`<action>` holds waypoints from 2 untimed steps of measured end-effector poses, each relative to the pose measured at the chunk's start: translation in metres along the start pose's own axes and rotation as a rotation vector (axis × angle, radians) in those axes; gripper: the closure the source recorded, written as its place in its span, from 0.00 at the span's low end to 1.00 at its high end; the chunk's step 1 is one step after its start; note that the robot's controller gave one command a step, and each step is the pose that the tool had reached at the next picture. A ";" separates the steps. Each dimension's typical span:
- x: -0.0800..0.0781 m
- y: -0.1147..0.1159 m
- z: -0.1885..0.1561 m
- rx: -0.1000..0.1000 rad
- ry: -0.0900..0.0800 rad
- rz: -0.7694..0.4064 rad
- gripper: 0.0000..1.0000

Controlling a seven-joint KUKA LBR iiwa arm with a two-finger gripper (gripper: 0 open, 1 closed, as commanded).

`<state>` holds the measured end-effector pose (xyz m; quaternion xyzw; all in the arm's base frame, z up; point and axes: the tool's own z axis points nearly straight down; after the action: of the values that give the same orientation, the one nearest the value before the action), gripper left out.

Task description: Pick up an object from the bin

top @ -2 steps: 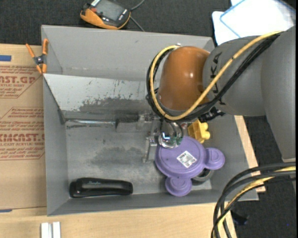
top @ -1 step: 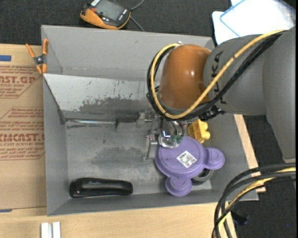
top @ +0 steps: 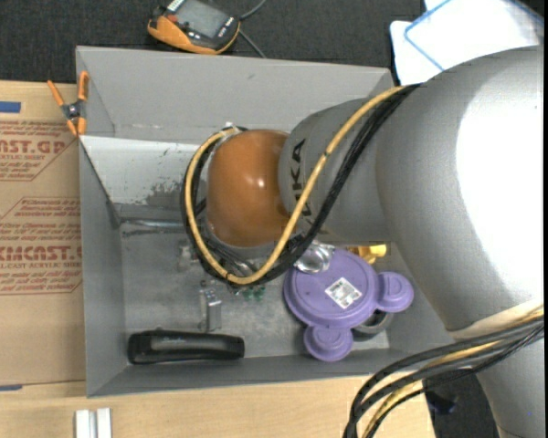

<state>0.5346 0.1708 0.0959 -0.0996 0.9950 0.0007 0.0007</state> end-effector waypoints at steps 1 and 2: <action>0.005 -0.122 -0.006 0.001 -0.002 -0.019 0.00; 0.016 0.003 -0.007 0.010 0.003 -0.259 0.00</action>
Offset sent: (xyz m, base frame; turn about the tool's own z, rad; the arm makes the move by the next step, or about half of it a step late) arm -0.0372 0.0679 0.0041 -0.3539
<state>0.5183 0.1703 0.1027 -0.2274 0.9738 -0.0045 -0.0003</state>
